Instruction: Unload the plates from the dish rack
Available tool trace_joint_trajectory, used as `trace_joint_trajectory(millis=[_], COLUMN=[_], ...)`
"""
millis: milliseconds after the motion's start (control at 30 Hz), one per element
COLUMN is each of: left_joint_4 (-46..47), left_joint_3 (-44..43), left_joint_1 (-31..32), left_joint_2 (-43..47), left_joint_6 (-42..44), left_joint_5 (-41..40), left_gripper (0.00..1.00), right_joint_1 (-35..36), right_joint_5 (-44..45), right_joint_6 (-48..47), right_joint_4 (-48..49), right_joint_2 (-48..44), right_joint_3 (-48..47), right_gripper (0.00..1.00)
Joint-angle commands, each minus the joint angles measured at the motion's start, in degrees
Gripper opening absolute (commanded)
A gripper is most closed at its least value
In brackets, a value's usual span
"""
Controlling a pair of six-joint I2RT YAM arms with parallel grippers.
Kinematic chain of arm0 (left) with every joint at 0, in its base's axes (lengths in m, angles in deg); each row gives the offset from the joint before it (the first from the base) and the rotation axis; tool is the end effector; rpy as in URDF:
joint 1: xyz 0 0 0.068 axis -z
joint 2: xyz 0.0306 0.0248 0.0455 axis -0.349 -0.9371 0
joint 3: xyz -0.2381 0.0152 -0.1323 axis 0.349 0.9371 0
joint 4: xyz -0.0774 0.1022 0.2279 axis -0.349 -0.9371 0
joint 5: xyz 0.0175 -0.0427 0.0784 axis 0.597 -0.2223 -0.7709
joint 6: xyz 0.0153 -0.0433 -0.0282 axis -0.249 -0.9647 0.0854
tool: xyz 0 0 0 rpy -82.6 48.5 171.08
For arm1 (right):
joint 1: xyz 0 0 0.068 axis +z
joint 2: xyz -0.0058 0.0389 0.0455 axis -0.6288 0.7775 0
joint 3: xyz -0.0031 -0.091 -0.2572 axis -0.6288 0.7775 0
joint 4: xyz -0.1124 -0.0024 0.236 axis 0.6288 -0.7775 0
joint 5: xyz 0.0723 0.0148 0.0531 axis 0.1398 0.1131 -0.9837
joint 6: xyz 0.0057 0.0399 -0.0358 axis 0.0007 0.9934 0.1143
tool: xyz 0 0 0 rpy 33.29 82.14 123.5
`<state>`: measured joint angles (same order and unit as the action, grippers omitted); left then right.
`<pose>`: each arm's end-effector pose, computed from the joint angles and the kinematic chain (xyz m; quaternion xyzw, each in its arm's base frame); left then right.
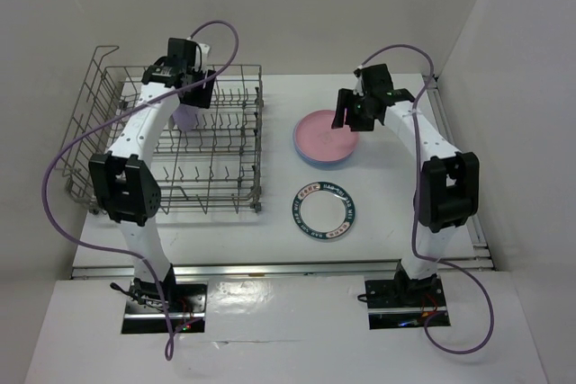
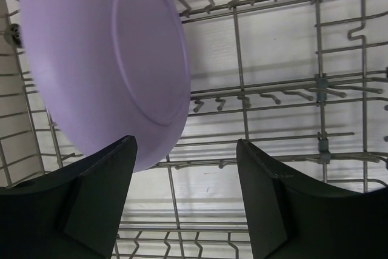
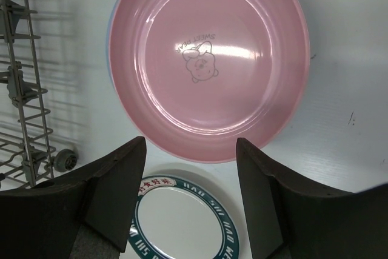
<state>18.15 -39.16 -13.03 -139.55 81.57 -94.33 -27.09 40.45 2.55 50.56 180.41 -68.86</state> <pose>0.4291 -0.0483 0.3539 0.0247 0.9115 0.0736 0.4039 0.3928 0.0889 0.2820 -0.0047 0.9384 0.1582 0.3072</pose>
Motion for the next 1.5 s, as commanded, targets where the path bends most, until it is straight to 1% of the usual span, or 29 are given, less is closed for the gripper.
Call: trace_joint_trajectory(millis=[0,67,200,367,500,600,633,700,733,767,867,933,1000,1067,1100,1133,1267,1300,1333,1400,1433,1467], left_joint_4=[5.4,6.8,7.4,8.0,8.0,7.4,7.4,6.3,5.7,5.0,2.4,1.7,1.7,1.2,0.5,0.0,0.0,0.0,0.0,0.0,0.0,0.0], left_joint_3=[1.5,4.0,5.3,5.3,5.3,4.7,4.7,2.7,1.7,-0.8,-4.8,-5.5,-6.0,-6.5,-7.1,-7.1,-7.8,-7.8,-8.4,-8.4,-8.4,-9.1], left_joint_1=[-0.7,-0.7,-0.7,-1.2,-4.4,-7.1,-7.8,-9.9,-10.6,-11.1,-11.8,-11.8,-11.8,-11.8,-12.5,-12.5,-12.5,-12.5,-12.5,-12.5,-12.0,-11.4], left_joint_2=[3.5,5.1,9.1,12.3,12.9,11.0,9.7,7.9,5.6,4.3,-0.1,-1.5,-3.0,-3.6,-4.4,-4.4,-3.7,-2.9,-2.3,-1.5,-1.0,-1.0], left_joint_6=[-0.9,-0.2,0.4,0.9,-0.9,-1.6,-1.6,-3.2,-3.2,-4.0,-4.0,-3.3,-2.8,-2.8,-3.4,-3.5,-4.7,-4.7,-4.7,-4.7,-4.7,-4.1], left_joint_5=[-1.6,-0.3,2.4,1.9,1.2,3.3,4.2,6.6,7.4,8.2,11.3,13.2,13.7,13.7,13.7,14.5,15.1,15.9,15.9,16.4,16.4,16.4], left_gripper=[0.80,0.80,0.80,0.84,0.84,0.84,0.87,0.89,0.90,0.92,0.92,0.88,0.87,0.82,0.77,0.64,0.40,0.31,0.25,0.18,0.10,0.10], right_joint_1=[0.4,0.4,0.4,0.9,1.0,1.0,1.0,1.0,1.0,1.0,1.0,1.0,1.0,1.0,1.0,1.5,1.5,1.5,1.5,1.5,1.5,1.5], right_joint_5=[-0.2,-0.2,-0.2,-0.7,-1.3,-1.3,-1.3,-1.3,-1.3,-1.3,-1.3,-0.6,-0.6,-0.6,-0.1,-0.1,-0.1,-0.1,-0.1,-0.1,-0.1,-0.1], right_joint_6=[-0.1,-0.1,-0.1,-0.1,-0.1,-0.1,-0.6,-0.6,-0.6,-0.6,-0.6,-0.6,-1.1,-1.1,-1.1,-1.1,-1.1,-1.1,-1.1,-1.1,-1.1,-1.1], right_joint_4=[2.1,2.1,1.5,1.5,1.5,1.5,1.5,1.5,1.5,1.0,1.0,1.0,1.0,1.0,1.0,1.0,1.0,1.0,1.0,1.0,1.0,1.0], right_joint_2=[-4.3,-4.8,-4.8,-4.3,-4.3,-4.3,-4.3,-4.3,-4.3,-4.3,-4.3,-4.8,-4.8,-4.8,-5.4,-5.4,-5.9,-5.9,-5.9,-5.4,-5.4,-4.9], right_joint_3=[0.2,0.7,0.1,0.1,-0.4,-0.4,-0.4,-0.4,-0.4,0.1,0.8,1.4,1.4,1.4,1.4,1.4,2.0,2.0,2.0,2.0,1.4,1.4], right_gripper=[0.68,0.68,0.68,0.68,0.68,0.68,0.68,0.68,0.68,0.68,0.68,0.68,0.68,0.68,0.68,0.68,0.68,0.68,0.68,0.68,0.68,0.68])
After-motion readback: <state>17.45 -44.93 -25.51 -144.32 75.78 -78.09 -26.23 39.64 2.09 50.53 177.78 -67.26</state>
